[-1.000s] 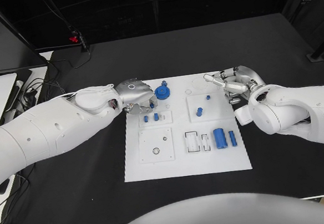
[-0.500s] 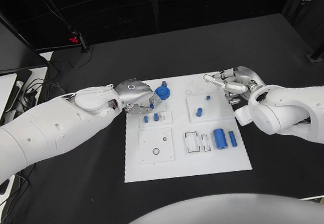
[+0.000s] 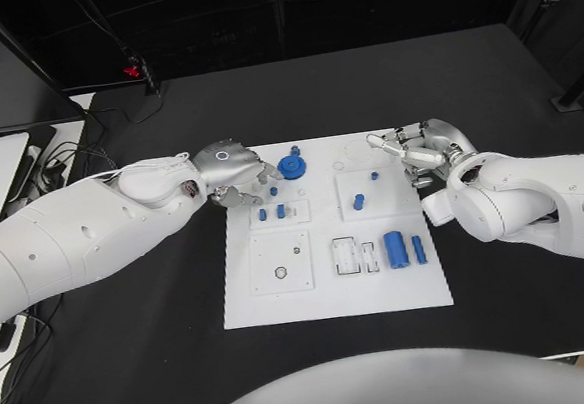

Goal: Assemble the parts on the task board

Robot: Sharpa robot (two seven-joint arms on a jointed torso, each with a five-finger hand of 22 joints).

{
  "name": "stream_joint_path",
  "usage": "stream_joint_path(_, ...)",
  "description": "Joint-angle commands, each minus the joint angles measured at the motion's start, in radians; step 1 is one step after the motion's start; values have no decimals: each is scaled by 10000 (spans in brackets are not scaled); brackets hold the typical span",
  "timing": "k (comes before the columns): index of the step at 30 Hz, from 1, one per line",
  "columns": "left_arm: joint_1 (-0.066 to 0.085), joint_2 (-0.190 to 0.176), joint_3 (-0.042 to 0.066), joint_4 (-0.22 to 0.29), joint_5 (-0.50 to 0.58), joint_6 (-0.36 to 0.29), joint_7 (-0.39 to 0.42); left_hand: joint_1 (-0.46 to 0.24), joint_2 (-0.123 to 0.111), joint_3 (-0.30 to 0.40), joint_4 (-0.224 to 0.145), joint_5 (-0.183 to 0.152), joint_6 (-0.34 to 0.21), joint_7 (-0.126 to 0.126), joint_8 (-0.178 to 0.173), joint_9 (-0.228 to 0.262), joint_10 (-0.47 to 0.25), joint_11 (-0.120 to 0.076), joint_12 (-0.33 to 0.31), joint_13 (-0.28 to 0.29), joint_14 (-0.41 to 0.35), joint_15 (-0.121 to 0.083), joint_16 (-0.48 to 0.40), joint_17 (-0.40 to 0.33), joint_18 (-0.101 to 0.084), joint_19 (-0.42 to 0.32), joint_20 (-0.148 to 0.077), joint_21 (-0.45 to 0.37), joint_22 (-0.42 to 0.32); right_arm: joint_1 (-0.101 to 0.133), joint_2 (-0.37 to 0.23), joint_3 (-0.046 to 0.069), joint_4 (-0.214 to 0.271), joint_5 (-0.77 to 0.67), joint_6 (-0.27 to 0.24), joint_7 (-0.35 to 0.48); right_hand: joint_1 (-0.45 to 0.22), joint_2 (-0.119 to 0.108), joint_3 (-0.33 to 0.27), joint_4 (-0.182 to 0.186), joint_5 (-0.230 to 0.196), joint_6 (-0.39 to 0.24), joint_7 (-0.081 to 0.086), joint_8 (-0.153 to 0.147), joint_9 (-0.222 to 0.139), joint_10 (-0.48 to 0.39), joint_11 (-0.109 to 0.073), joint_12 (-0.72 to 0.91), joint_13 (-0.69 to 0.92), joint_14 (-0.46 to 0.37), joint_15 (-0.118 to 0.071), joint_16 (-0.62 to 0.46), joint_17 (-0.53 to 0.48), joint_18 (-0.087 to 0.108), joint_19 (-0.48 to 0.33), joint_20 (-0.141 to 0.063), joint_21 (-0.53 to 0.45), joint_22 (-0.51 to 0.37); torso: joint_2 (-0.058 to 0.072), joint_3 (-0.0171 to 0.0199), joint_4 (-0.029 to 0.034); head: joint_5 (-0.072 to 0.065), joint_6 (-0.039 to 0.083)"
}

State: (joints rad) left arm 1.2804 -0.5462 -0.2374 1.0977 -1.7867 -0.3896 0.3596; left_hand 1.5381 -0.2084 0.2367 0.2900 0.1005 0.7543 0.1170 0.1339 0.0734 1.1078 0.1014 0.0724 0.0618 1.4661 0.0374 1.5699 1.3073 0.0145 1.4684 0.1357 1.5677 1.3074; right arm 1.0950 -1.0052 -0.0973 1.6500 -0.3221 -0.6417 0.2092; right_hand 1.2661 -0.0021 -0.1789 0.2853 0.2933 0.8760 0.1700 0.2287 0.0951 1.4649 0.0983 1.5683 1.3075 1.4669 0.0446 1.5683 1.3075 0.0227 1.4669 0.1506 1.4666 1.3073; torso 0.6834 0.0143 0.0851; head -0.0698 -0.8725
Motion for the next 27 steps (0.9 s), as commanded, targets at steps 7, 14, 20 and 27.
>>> stream_joint_path(7, 432, -954, 12, 784, -20, -438, -124, -560, -134, -1114, 50, 263, -1017, 438, 694, 45, -520, 45, 34, 35, 851, -13, -245, 2048, 55, 442, 24, -593, 2343, 11, -33, 3, 17, 2, 57, -52, 6, 69, -47, 9, 63, -46, 1, 54, 10, 1059, -32, 25, 2633, 1039, -55, 25, 2633, 136, -10, -9, -61, 2138, -9, 5, 23, 0, -2)
stream_joint_path(14, 691, -1804, 11, 1322, 267, -995, -302, -842, -94, -1833, 56, 401, -1390, 512, 1702, 196, -732, 16, 176, 39, -501, -79, -2403, -1480, 540, -1047, -16, -2488, 1477, 12, -150, 5, 116, -65, 27, -94, 24, 67, -89, 7, 60, -126, 19, 64, -1, 1059, -18, 25, 2633, 1039, -45, 25, 2633, 164, -94, -4, -152, 2100, -22, -10, 6, -37, 22)
stream_joint_path(20, 780, -2352, 9, 1695, 3192, -1672, 149, -1329, 172, -1605, -2, 356, -1351, 522, 2618, 297, -645, 89, 436, 40, -3428, 27, -7064, -6578, 1618, -5198, 91, -8454, -1347, 56, -476, 19, 398, -543, 231, -211, 359, 128, -204, -40, 37, -450, 89, 196, -35, -701, 42, -1671, 639, 1039, 15, 25, 2633, 201, -214, 56, -291, 2056, -24, -1, 18, -18, 95)
stream_joint_path(27, 755, -2470, 5, 2044, 8771, -1791, 1322, -1848, 372, -2596, 56, 1917, -1456, 883, 3105, 189, -1236, 502, 565, 31, -5926, 668, -9171, -7785, 1405, -6798, 548, -10533, -2275, 554, -703, 28, 436, -1910, 925, -389, 1434, 380, -165, 3, -218, -542, -144, 509, -17, -5487, -243, -7875, -5379, 1039, -296, 25, 2633, 218, -242, -169, -386, 2020, -28, -3, 7, 18, 165)
